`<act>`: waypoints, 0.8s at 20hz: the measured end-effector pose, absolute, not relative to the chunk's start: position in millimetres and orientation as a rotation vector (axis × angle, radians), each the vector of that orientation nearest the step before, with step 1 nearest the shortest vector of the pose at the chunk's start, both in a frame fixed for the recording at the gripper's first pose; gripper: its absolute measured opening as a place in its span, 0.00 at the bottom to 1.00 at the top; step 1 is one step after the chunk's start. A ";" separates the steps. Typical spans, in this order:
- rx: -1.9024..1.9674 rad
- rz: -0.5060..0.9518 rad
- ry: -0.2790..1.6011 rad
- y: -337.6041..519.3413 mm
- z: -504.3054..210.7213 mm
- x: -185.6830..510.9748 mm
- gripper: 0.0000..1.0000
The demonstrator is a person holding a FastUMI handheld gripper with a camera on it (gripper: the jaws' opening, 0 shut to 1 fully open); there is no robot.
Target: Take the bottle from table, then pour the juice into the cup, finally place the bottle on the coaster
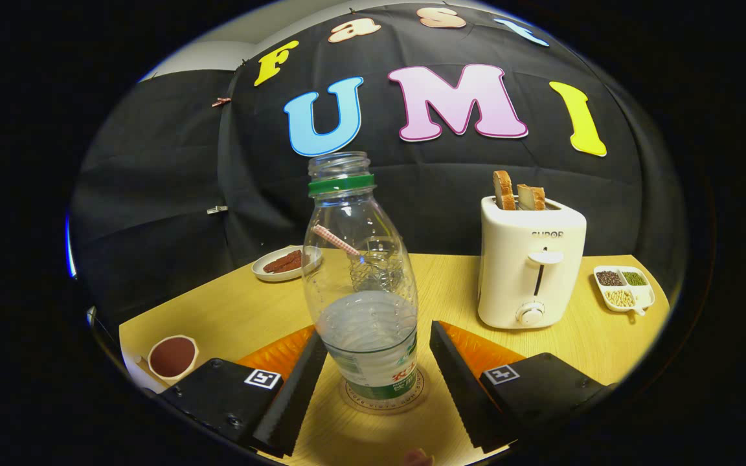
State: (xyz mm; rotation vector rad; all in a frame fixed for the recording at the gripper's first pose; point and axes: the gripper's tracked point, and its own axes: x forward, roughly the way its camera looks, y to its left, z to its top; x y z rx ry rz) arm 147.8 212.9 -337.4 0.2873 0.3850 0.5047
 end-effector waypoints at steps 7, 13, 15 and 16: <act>0.253 0.484 0.357 170.8 -282.6 89.3 0.97; 0.253 0.372 0.295 111.9 -195.4 66.8 0.98; 0.217 0.340 0.258 92.1 -164.8 58.1 0.98; 0.191 0.330 0.245 83.9 -151.3 53.9 0.98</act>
